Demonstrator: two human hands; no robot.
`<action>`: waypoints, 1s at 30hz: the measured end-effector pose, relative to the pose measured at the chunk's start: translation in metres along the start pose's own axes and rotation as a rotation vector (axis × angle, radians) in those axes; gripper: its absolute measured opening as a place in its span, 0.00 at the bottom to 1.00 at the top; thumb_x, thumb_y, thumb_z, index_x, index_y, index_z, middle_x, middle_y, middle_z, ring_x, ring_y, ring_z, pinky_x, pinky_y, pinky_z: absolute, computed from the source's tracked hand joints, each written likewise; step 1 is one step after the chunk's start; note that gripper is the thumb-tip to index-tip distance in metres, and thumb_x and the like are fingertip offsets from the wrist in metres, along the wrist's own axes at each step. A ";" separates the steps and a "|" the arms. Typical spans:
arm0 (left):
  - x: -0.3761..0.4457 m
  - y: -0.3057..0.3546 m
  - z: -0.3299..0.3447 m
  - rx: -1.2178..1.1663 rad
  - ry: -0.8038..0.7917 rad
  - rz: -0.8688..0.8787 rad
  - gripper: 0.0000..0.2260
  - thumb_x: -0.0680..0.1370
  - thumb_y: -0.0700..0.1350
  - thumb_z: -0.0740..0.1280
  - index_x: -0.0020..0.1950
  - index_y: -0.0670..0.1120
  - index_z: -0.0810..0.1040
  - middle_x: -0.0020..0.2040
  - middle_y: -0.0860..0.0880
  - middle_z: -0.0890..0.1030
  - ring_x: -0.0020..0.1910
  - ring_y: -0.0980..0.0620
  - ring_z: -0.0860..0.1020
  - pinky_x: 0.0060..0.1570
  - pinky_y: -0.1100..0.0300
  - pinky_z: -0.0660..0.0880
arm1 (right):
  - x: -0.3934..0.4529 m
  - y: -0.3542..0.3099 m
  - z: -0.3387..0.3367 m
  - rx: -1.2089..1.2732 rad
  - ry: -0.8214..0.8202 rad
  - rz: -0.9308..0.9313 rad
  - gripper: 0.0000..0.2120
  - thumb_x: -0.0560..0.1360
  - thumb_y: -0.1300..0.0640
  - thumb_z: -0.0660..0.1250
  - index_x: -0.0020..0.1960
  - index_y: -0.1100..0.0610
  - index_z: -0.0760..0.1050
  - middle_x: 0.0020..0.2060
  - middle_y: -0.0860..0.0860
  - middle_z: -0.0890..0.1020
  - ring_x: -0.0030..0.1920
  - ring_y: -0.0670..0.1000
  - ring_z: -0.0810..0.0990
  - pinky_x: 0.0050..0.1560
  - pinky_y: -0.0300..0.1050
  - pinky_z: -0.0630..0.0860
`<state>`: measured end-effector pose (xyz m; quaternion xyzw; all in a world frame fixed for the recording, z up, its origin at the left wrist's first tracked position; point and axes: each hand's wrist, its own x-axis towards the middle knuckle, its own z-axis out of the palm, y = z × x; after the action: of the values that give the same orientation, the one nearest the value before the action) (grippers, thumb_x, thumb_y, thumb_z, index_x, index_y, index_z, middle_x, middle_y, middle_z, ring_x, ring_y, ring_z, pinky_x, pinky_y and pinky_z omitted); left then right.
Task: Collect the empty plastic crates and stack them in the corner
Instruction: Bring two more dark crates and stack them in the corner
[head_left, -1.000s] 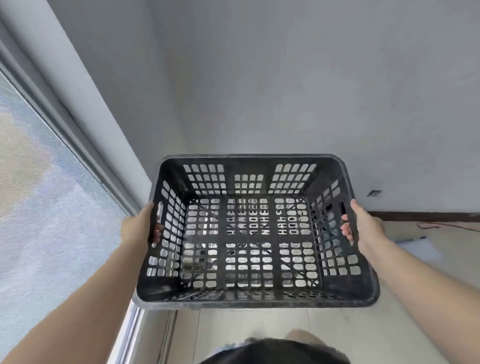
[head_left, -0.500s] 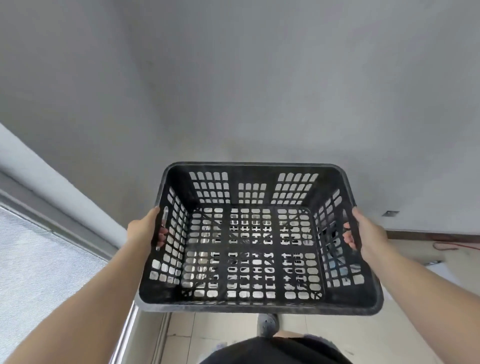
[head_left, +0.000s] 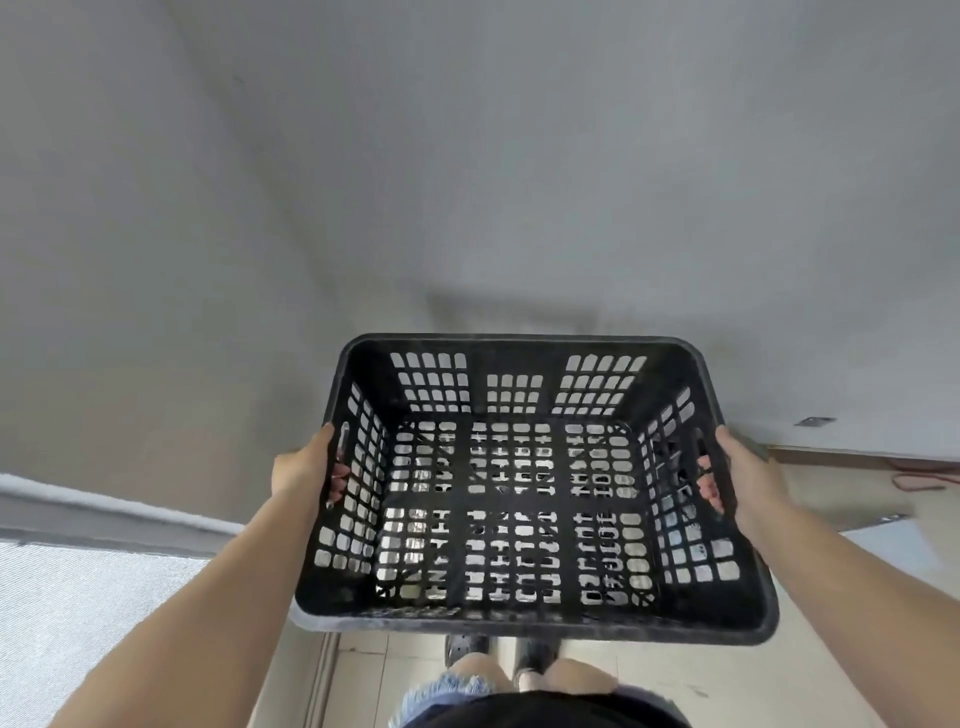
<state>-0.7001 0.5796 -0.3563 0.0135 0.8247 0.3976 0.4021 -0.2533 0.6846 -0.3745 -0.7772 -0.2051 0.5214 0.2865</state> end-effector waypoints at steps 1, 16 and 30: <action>0.004 -0.001 0.002 0.001 0.002 -0.009 0.17 0.76 0.52 0.67 0.39 0.38 0.77 0.31 0.42 0.76 0.24 0.47 0.69 0.26 0.58 0.69 | 0.002 0.001 0.002 -0.004 0.013 -0.003 0.23 0.74 0.40 0.66 0.40 0.62 0.76 0.18 0.53 0.74 0.17 0.49 0.70 0.19 0.35 0.64; 0.030 -0.014 0.023 0.056 -0.066 -0.067 0.17 0.78 0.53 0.64 0.41 0.39 0.77 0.31 0.43 0.75 0.25 0.47 0.70 0.26 0.59 0.70 | 0.025 0.016 0.007 -0.030 0.012 0.050 0.24 0.74 0.36 0.63 0.41 0.58 0.76 0.26 0.54 0.75 0.25 0.51 0.71 0.27 0.41 0.65; 0.024 -0.028 0.019 0.097 -0.103 -0.019 0.20 0.79 0.56 0.63 0.40 0.40 0.78 0.31 0.43 0.75 0.26 0.46 0.70 0.28 0.56 0.70 | 0.013 0.027 -0.001 -0.056 0.025 0.033 0.26 0.76 0.37 0.60 0.45 0.60 0.77 0.29 0.55 0.73 0.26 0.52 0.69 0.28 0.43 0.65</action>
<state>-0.6952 0.5806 -0.3977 0.0455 0.8212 0.3522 0.4468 -0.2465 0.6721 -0.4011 -0.7946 -0.2033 0.5103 0.2586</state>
